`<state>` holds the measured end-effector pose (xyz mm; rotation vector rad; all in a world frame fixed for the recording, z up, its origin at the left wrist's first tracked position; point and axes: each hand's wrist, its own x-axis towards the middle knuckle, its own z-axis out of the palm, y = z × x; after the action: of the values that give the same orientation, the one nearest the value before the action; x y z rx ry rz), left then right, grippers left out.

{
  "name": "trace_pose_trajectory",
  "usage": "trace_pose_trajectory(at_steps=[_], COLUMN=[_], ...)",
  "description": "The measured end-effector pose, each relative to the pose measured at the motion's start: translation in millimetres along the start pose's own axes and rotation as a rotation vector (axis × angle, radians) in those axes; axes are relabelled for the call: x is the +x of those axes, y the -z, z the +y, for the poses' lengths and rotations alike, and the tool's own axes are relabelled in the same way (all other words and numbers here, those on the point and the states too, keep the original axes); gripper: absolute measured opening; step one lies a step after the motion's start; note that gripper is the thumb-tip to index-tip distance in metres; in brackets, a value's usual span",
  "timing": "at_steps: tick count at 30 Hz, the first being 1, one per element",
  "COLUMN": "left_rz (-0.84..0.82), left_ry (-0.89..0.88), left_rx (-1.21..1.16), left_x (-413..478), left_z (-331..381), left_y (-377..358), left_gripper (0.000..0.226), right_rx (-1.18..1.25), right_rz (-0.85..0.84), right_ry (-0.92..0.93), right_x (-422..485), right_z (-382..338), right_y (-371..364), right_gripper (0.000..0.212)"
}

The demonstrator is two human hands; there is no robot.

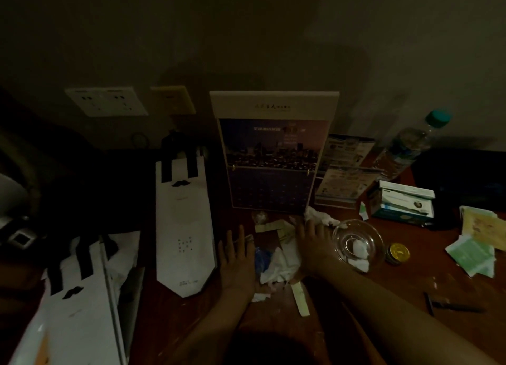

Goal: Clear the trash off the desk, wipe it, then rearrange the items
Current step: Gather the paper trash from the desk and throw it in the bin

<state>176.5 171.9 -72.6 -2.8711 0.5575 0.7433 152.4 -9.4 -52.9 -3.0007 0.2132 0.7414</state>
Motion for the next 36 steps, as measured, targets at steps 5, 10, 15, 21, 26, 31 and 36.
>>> trace_pose_trajectory(at_steps=[5, 10, 15, 21, 26, 31, 36], left_rz=[0.051, 0.07, 0.051, 0.076, 0.047, 0.184, 0.15], left_ry=[-0.005, -0.016, -0.085, -0.206, -0.281, -0.374, -0.303], left_rx=[-0.06, -0.072, 0.037, -0.022, -0.001, -0.066, -0.036], left_x=[-3, -6, 6, 38, 50, 56, 38], left_z=[2, 2, 1, -5, -8, -9, -11], left_y=[-2, -6, 12, 30, 27, 20, 12], left_gripper=[0.078, 0.072, 0.098, 0.097, 0.089, 0.091, 0.071], right_rx=[0.067, 0.139, 0.188, 0.168, 0.172, 0.163, 0.402], right_rz=[-0.019, 0.142, 0.004, 0.022, -0.033, -0.039, 0.062], right_ry=[0.037, -0.06, -0.021, -0.057, -0.084, -0.084, -0.07], right_x=[-18, -23, -17, -3, 10, 5, -22], right_z=[1, -1, -2, -2, 2, -2, -3], right_y=[-13, -14, 0, -7, -6, -8, -26], right_gripper=[0.099, 0.133, 0.14, 0.137, 0.133, 0.116, 0.09])
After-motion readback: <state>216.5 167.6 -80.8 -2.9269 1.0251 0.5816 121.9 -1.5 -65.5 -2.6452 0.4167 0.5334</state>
